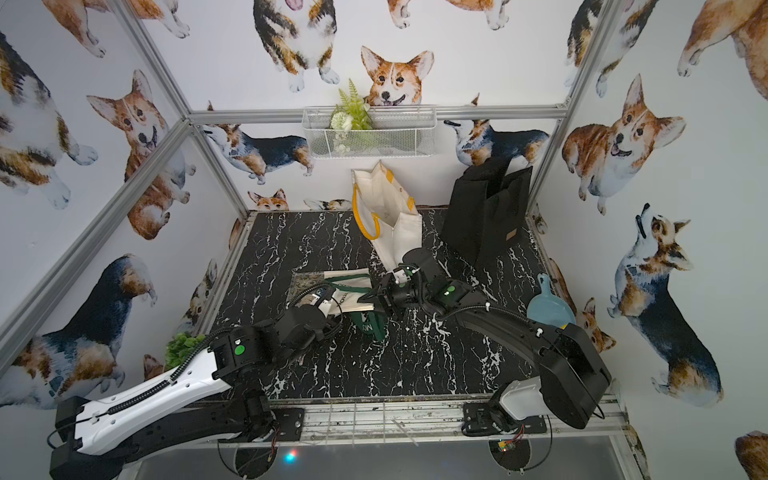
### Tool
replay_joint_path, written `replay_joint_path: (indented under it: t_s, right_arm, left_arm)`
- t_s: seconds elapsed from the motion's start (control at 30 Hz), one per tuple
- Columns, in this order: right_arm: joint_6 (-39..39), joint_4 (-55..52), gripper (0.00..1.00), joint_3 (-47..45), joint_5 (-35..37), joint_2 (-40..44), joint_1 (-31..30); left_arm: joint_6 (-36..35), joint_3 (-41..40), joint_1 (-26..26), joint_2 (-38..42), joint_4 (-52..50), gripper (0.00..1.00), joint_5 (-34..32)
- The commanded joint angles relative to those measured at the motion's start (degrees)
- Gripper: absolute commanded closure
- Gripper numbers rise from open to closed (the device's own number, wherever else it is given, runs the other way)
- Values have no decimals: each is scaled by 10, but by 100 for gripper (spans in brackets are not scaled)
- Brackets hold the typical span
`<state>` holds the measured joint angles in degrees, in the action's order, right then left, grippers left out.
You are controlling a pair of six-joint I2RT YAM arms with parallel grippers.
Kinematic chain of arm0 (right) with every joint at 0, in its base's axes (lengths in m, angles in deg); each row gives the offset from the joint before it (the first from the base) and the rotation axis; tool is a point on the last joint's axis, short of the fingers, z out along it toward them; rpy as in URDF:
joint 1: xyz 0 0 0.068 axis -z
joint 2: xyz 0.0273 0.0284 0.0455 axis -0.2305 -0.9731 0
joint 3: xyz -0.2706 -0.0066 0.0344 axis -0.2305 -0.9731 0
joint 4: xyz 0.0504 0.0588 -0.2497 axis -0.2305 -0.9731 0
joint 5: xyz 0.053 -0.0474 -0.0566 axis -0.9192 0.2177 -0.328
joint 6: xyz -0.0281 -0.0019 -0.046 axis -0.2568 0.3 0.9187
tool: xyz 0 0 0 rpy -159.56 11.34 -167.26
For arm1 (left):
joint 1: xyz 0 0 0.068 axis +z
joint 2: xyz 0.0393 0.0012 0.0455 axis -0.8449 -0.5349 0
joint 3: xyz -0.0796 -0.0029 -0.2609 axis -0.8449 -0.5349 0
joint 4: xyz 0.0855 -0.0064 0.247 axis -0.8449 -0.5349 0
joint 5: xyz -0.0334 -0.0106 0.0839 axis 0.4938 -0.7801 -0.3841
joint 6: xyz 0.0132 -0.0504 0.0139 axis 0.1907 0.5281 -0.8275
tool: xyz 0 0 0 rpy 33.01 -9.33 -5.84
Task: Put away the canvas bag
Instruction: Press the canvas bag at the center of the board.
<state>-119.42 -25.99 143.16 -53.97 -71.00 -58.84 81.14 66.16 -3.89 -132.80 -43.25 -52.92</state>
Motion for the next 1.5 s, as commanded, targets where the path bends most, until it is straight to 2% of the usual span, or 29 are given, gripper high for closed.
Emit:
replay_joint_path:
  t_s: [0.0, 0.2, 0.43, 0.5, 0.63, 0.77, 0.87, 0.93, 1.03, 1.07, 1.1, 1.13, 1.4, 1.43, 1.47]
  right_arm:
    - [7, -15, 76, 3, -24, 11, -10]
    - [19, -33, 69, 24, -18, -2, -20]
    - [27, -44, 70, 39, -7, -20, -31]
    - [27, -48, 74, 39, -5, -20, -31]
    - [33, -63, 100, 32, 11, -13, -30]
    - [31, -68, 100, 35, 17, -4, -30]
    - [17, -65, 100, 43, 16, 10, -29]
    - [5, -64, 100, 45, 20, 24, -27]
    - [-3, -72, 100, 47, 23, 42, -20]
    - [-2, -76, 100, 47, 22, 47, -16]
    - [-1, -82, 100, 46, 22, 53, -10]
    - [0, -88, 100, 45, 21, 59, -5]
    - [-4, -93, 100, 32, 3, 85, 34]
    - [-4, -93, 100, 33, 1, 86, 37]
    - [-5, -94, 100, 33, 0, 88, 39]
  left_arm:
    - [14, -1, -2, -9, -1, 100, -7]
    - [17, 3, -8, -33, 18, 100, 7]
    - [20, 16, -18, -47, 32, 100, 4]
    - [19, 19, -17, -50, 32, 100, 4]
    - [18, 21, -19, -51, 34, 100, 9]
    - [18, 15, -19, -46, 35, 100, 12]
    - [22, 4, -19, -42, 34, 77, 8]
    - [26, -1, -19, -39, 32, 67, 6]
    - [35, -1, -19, -37, 26, 64, 2]
    - [36, -1, -19, -37, 25, 65, 2]
    - [36, -1, -19, -36, 24, 75, 3]
    - [36, -17, -19, -35, 23, 99, 5]
    - [42, -16, -21, -28, 6, 99, 8]
    - [45, -16, -20, -28, 4, 84, 10]
    - [46, -17, -20, -27, 2, 73, 10]
